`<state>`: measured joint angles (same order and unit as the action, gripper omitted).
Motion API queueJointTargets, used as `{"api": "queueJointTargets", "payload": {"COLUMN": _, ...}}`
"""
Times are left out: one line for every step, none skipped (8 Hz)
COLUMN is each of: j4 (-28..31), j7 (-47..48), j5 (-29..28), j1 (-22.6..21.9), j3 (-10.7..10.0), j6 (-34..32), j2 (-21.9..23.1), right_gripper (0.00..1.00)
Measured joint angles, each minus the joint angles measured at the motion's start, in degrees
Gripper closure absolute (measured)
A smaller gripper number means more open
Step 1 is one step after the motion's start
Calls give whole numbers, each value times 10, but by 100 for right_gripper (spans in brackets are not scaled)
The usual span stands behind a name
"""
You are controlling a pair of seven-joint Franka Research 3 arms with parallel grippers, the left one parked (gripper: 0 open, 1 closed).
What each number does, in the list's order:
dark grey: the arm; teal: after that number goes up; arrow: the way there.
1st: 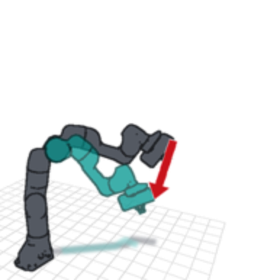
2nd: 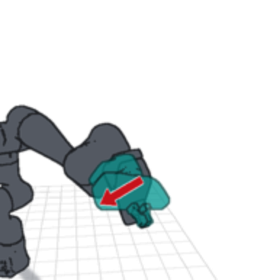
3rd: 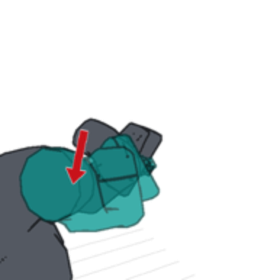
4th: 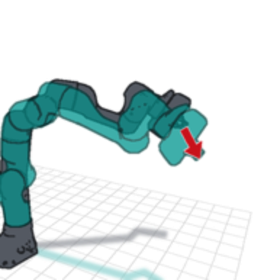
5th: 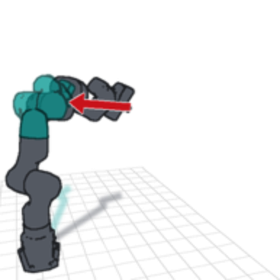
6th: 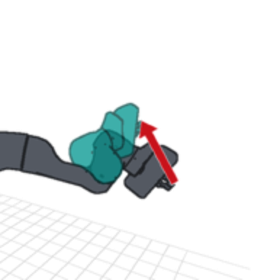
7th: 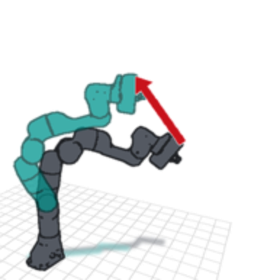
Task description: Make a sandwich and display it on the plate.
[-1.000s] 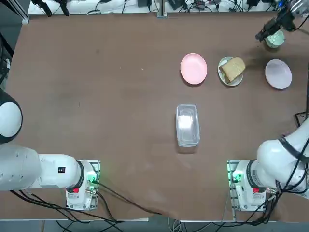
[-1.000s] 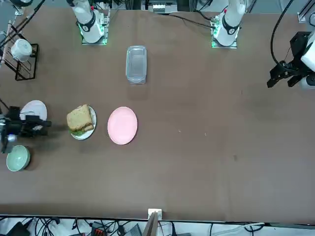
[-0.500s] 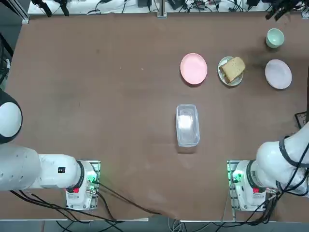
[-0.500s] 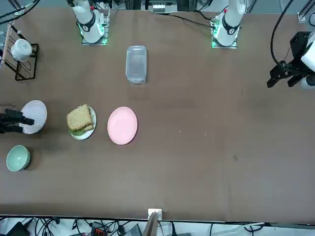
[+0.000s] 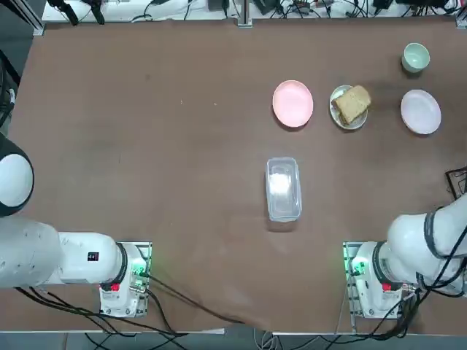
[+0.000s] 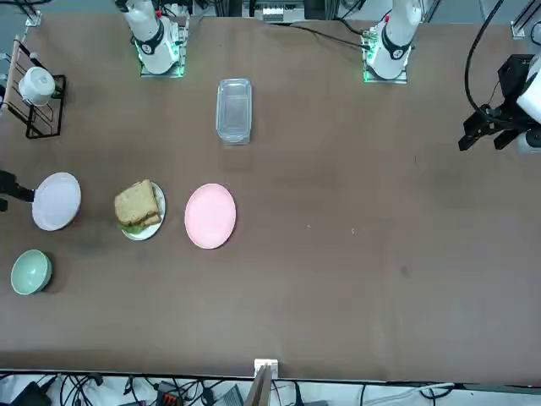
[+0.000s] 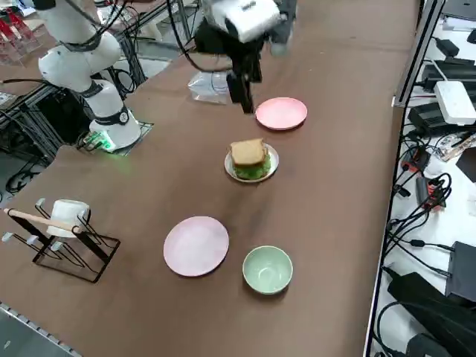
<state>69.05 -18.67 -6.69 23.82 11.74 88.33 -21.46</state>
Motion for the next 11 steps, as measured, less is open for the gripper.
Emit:
{"api": "queueJointTargets", "payload": {"j4": 6, "j7": 34, "j5": 26, "j1": -16, "j3": 1, "j6": -6, "j2": 19, "right_gripper": 0}}
{"api": "queueJointTargets", "payload": {"j4": 24, "j7": 74, "j5": 46, "j1": -40, "j3": 1, "j6": -8, "j2": 43, "right_gripper": 0}}
{"api": "queueJointTargets", "payload": {"j4": 46, "j7": 115, "j5": 56, "j1": -73, "j3": -7, "j6": -9, "j2": 67, "right_gripper": 0}}
{"api": "queueJointTargets", "payload": {"j4": 68, "j7": 147, "j5": 58, "j1": -116, "j3": -33, "j6": -10, "j2": 92, "right_gripper": 0}}
{"api": "queueJointTargets", "payload": {"j4": 91, "j7": 170, "j5": 58, "j1": -160, "j3": -69, "j6": -10, "j2": 115, "right_gripper": 0}}
{"api": "queueJointTargets", "payload": {"j4": 118, "j7": 182, "j5": 58, "j1": -197, "j3": -102, "j6": -9, "j2": 140, "right_gripper": 0}}
{"api": "queueJointTargets", "payload": {"j4": 149, "j7": 186, "j5": 58, "j1": -234, "j3": -138, "j6": -4, "j2": 166, "right_gripper": 0}}
{"api": "queueJointTargets", "payload": {"j4": 184, "j7": 186, "j5": 58, "j1": -275, "j3": -178, "j6": 8, "j2": 194, "right_gripper": 0}}
{"api": "queueJointTargets", "payload": {"j4": 226, "j7": 186, "j5": 58, "j1": -318, "j3": -216, "j6": 26, "j2": 229, "right_gripper": 0}}
{"api": "queueJointTargets", "payload": {"j4": 254, "j7": 186, "j5": 58, "j1": -339, "j3": -232, "j6": 39, "j2": 252, "right_gripper": 0}}
{"api": "queueJointTargets", "payload": {"j4": 268, "j7": 187, "j5": 58, "j1": -346, "j3": -237, "j6": 45, "j2": 266, "right_gripper": 0}}
